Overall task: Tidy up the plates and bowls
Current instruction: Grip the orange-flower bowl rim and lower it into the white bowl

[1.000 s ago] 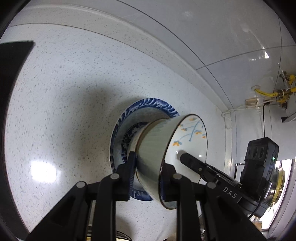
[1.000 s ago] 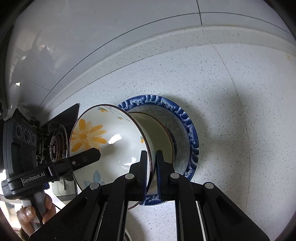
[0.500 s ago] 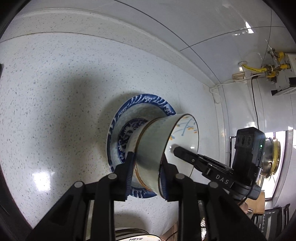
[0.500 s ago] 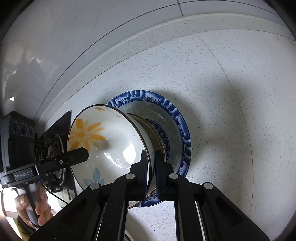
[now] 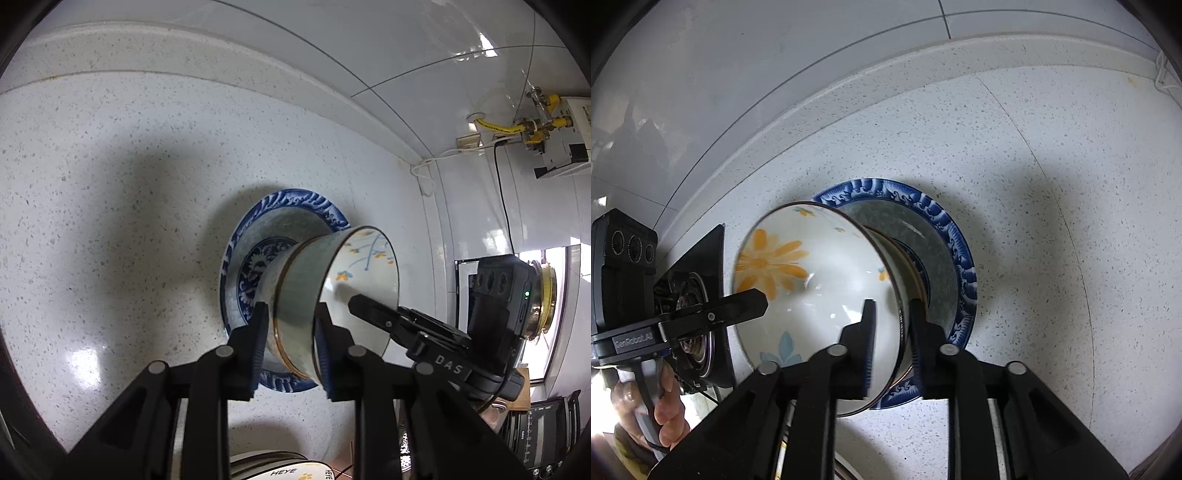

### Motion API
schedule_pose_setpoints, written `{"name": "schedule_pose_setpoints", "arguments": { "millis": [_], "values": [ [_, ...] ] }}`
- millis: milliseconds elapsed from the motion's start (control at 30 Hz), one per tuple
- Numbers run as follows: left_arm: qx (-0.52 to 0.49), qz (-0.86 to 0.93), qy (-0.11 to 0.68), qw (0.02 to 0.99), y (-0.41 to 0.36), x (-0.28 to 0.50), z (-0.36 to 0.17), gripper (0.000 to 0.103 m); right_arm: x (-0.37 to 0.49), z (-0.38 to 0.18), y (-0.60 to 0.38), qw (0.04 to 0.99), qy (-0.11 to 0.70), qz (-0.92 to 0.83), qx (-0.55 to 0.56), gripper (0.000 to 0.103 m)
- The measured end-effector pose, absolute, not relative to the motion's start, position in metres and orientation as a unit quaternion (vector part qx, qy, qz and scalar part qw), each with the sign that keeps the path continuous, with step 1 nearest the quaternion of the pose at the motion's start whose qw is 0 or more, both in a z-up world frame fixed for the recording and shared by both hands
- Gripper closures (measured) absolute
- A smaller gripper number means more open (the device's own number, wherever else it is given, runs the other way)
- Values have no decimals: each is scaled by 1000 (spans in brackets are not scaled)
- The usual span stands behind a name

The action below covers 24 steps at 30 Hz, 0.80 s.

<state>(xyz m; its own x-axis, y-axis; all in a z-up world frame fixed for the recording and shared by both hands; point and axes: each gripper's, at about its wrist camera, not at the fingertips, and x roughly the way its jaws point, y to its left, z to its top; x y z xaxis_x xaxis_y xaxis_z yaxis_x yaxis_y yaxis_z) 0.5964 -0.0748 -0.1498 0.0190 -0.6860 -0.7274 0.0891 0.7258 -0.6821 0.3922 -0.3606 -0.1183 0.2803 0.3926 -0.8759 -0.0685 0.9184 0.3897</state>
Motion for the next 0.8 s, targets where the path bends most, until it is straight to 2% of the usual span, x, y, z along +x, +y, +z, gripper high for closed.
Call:
{"name": "schedule_pose_setpoints", "arguments": {
  "millis": [100,167,233,600,800],
  "values": [
    [-243,-285,628,682,-68,596,-144,80,389,-111,-360,793,574,155,132,72],
    [-245,-282,621,689,-63,595,-139,80,387,-107,-362,795,569,163,132,63],
    [-248,-276,614,697,-56,593,-134,80,385,-102,-364,801,560,167,127,59],
    [-224,-259,560,755,-38,564,-82,78,359,-80,-383,825,512,202,128,57],
    [-206,-281,499,794,-32,543,-31,77,338,-65,-408,846,482,195,120,47]
  ]
}}
